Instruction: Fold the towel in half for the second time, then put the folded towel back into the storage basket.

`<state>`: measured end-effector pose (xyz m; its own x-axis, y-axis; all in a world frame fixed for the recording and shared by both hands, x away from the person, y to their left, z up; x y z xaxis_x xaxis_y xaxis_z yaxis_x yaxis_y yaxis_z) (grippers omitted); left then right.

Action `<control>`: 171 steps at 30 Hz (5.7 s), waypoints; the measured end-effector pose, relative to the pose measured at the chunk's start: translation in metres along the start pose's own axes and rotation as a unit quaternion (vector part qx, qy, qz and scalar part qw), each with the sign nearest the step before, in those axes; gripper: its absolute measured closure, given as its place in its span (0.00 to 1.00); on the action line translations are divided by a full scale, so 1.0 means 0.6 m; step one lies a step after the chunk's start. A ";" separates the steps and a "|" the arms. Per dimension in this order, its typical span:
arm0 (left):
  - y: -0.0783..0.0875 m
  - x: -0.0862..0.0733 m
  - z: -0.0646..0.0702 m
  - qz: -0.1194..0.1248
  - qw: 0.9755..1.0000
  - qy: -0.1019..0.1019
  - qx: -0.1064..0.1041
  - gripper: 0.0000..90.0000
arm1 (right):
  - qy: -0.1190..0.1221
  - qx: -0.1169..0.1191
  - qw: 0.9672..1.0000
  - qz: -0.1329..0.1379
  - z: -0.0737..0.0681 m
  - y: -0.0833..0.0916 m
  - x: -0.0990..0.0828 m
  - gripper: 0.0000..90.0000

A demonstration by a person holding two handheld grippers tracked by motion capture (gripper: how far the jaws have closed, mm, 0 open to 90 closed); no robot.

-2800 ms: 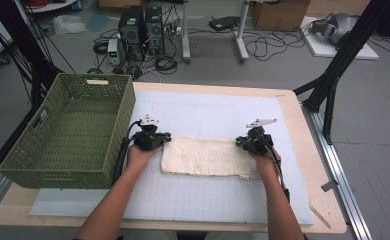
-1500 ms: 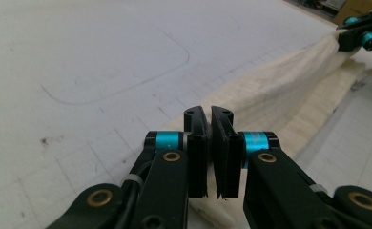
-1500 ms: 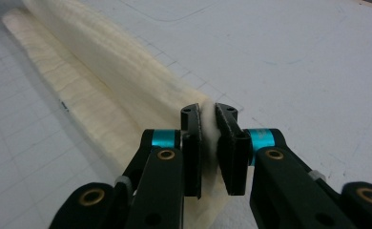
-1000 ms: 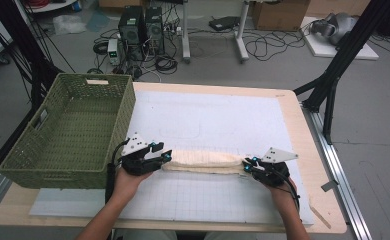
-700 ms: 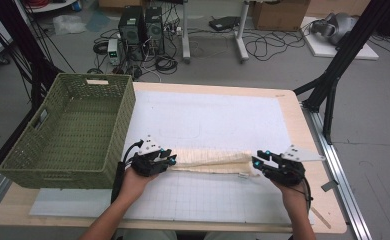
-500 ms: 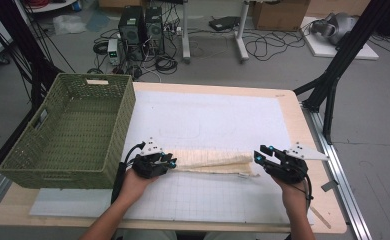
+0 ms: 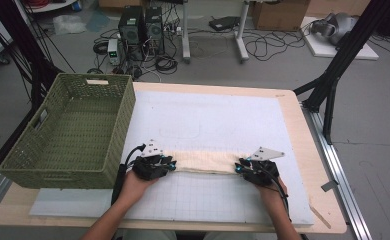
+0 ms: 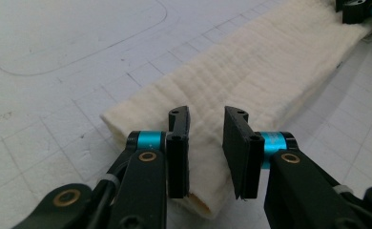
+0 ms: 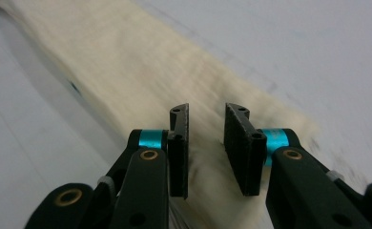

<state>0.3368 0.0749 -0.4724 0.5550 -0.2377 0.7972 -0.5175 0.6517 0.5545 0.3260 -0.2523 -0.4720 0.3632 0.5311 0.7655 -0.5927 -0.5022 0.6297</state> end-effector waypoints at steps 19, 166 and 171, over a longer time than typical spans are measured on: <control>0.034 0.038 -0.011 0.048 0.998 0.029 0.036 0.72 | -0.017 -0.016 1.000 -0.001 0.001 0.009 -0.014 0.74; 0.069 0.036 -0.032 0.117 0.991 0.062 0.017 0.24 | -0.094 -0.134 0.984 0.068 0.079 0.123 -0.039 0.13; 0.065 0.032 -0.033 0.105 0.992 0.067 0.028 0.24 | -0.089 -0.130 0.985 0.071 0.076 0.123 -0.035 0.13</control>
<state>0.3401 0.1099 -0.4402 0.5105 -0.0010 0.8599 -0.6640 0.6349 0.3950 0.3071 -0.3318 -0.4355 0.3709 0.3280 0.8688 -0.8021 -0.3584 0.4777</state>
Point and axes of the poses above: each handheld gripper's, and its own axes: y roughly backward along the jaws, x roughly out of its top, z roughly to its right, the point moved 4 cm from there along -y, roughly forward along the jaws, and after that the axes turned 8 degrees about y, right-handed, at the moved point
